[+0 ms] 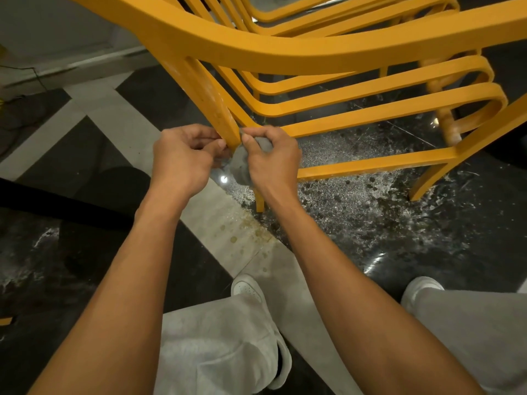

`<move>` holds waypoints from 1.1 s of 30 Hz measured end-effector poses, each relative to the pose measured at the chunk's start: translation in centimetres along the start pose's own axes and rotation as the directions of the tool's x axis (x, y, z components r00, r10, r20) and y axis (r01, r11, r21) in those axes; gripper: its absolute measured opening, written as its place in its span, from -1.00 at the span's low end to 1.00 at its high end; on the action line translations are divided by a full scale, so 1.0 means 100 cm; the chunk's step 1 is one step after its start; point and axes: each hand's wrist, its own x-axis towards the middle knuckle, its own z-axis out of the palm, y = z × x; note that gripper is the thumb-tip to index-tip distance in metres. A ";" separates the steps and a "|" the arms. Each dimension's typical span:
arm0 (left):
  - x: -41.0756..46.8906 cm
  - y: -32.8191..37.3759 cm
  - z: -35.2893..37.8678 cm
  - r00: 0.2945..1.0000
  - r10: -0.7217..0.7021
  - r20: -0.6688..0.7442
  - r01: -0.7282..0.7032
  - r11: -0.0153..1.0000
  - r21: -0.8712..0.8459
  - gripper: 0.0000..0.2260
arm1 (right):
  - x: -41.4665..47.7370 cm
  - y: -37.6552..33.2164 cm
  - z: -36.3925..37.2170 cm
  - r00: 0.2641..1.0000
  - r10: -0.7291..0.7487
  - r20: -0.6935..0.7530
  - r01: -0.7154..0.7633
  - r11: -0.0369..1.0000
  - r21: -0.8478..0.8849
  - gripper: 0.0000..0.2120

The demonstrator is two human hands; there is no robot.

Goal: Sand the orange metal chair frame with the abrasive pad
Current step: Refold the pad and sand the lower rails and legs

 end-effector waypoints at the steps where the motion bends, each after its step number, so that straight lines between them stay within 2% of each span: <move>1: 0.000 0.000 0.000 1.000 0.002 -0.009 -0.002 1.000 0.002 -0.87 | -0.001 -0.006 0.001 0.999 -0.038 -0.010 0.038 0.999 0.018 -0.93; 3: -0.002 0.001 -0.002 1.000 0.007 -0.014 -0.008 1.000 -0.014 -0.87 | -0.006 -0.006 0.002 0.996 -0.084 -0.022 0.085 0.996 0.040 -0.91; 8: -0.004 0.004 -0.006 0.999 0.031 -0.011 -0.031 0.998 -0.059 -0.88 | -0.005 0.003 0.002 1.000 0.007 -0.020 -0.007 1.000 -0.025 -0.94; 13: -0.007 0.005 -0.010 0.998 0.048 -0.044 -0.053 0.992 -0.113 -0.86 | -0.008 -0.012 0.002 0.993 -0.113 -0.023 0.114 0.993 0.028 -0.89; 16: -0.009 0.007 -0.014 0.995 0.080 -0.067 -0.089 0.987 -0.134 -0.87 | -0.008 -0.006 0.001 0.998 -0.054 -0.027 0.054 0.999 -0.005 -0.91; 18: -0.010 0.008 -0.013 0.992 0.096 -0.082 -0.106 0.985 -0.135 -0.87 | -0.003 -0.014 0.003 0.998 -0.050 -0.033 0.049 0.999 -0.020 -0.93; 22: -0.012 0.010 -0.014 0.984 0.126 -0.130 -0.141 0.983 -0.115 -0.87 | -0.009 -0.026 0.005 0.988 -0.147 -0.045 0.148 0.988 0.037 -0.90; 27: -0.013 0.012 -0.015 0.980 0.152 -0.130 -0.165 0.982 -0.094 -0.88 | -0.006 -0.019 0.005 0.997 -0.072 -0.035 0.072 0.997 -0.024 -0.93; 31: -0.012 0.012 -0.016 0.979 0.151 -0.137 -0.164 0.983 -0.088 -0.87 | -0.010 -0.031 0.006 0.984 -0.169 -0.052 0.170 0.985 0.014 -0.90; 33: -0.011 0.011 -0.017 0.982 0.147 -0.122 -0.160 0.982 -0.102 -0.87 | -0.013 -0.023 0.005 0.987 -0.155 -0.045 0.155 0.988 -0.003 -0.90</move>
